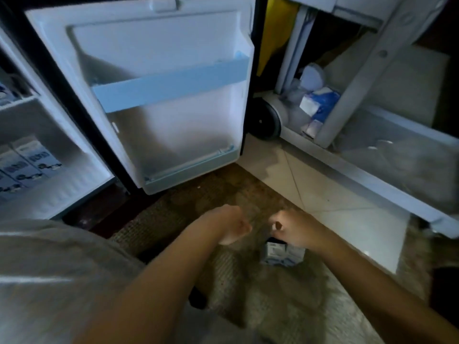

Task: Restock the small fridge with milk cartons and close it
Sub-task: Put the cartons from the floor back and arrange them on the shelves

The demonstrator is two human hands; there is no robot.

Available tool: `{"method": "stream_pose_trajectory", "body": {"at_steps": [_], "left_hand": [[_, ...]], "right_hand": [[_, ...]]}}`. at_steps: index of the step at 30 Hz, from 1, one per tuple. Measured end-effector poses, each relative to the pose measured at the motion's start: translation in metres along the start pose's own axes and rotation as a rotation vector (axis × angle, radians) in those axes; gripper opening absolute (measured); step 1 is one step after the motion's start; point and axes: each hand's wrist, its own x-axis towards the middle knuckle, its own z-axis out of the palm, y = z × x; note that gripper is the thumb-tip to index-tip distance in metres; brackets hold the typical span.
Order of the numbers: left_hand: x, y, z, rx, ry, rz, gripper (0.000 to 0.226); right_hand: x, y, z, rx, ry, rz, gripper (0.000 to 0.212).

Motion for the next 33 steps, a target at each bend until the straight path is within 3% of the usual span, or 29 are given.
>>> {"method": "stream_pose_trajectory", "body": {"at_steps": [3,8,13,19,26,30,33], "left_hand": [[0.015,0.012,0.026,-0.040,-0.031,-0.014,0.036],[0.040,0.014,0.076,-0.098,-0.021,0.001,0.038],[0.053,0.004,0.110,-0.052,-0.063,-0.034,0.045],[0.063,-0.011,0.113,-0.066,-0.054,-0.055,0.041],[0.067,-0.025,0.122,-0.024,-0.082,-0.091,0.050],[0.069,-0.026,0.127,0.023,-0.069,-0.089,0.058],[0.070,-0.030,0.131,0.080,-0.052,-0.068,0.065]], "right_hand": [[0.005,0.031,0.033,-0.014,-0.018,0.064,0.027],[0.016,0.071,0.098,-0.005,0.012,0.155,0.051],[0.015,0.078,0.125,-0.033,0.082,0.170,0.060],[0.028,0.081,0.138,0.050,-0.006,0.120,0.059],[0.032,0.082,0.144,0.116,0.062,0.082,0.054],[0.033,0.067,0.151,0.170,0.027,0.005,0.073],[0.031,0.048,0.154,0.169,0.036,-0.047,0.054]]}}
